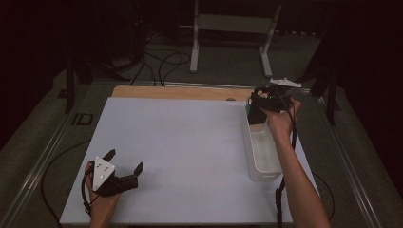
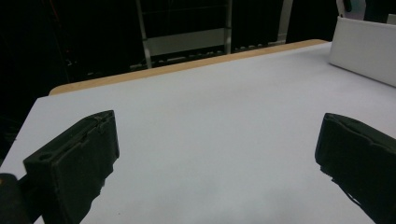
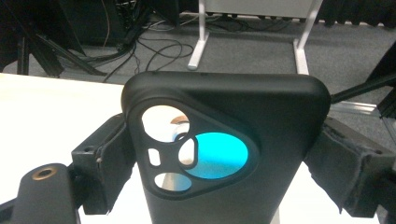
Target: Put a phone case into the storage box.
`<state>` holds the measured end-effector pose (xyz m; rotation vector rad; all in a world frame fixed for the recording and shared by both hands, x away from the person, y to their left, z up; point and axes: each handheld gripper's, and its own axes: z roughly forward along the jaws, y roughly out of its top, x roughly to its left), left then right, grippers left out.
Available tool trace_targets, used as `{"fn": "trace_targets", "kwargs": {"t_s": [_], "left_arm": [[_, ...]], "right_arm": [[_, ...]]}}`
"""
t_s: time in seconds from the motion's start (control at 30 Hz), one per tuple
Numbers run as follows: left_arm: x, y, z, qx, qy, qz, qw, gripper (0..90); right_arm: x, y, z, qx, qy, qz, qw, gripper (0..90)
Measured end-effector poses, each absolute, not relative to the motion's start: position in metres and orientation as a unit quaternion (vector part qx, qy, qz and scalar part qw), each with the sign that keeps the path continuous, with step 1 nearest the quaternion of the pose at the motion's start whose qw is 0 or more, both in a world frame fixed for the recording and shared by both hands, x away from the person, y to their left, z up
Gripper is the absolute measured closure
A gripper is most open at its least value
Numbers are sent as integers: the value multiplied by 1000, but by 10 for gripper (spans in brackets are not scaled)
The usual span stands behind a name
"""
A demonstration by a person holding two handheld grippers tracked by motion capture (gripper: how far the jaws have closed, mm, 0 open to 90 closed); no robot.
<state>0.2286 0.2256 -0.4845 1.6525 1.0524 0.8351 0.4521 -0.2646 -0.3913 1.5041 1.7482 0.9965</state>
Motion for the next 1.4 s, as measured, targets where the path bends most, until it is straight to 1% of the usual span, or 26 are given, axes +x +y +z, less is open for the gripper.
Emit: {"fn": "trace_targets", "kwargs": {"t_s": [0.73, 0.87, 1.4], "left_arm": [[229, 224, -485, 682, 431, 340, 484, 1], [229, 225, -485, 681, 431, 340, 484, 1], [228, 225, -485, 680, 431, 341, 485, 0]], "right_arm": [[463, -259, -422, 582, 676, 336, 301, 137], [464, -255, -425, 580, 679, 329, 306, 137], [467, -255, -431, 591, 675, 325, 299, 124]]}}
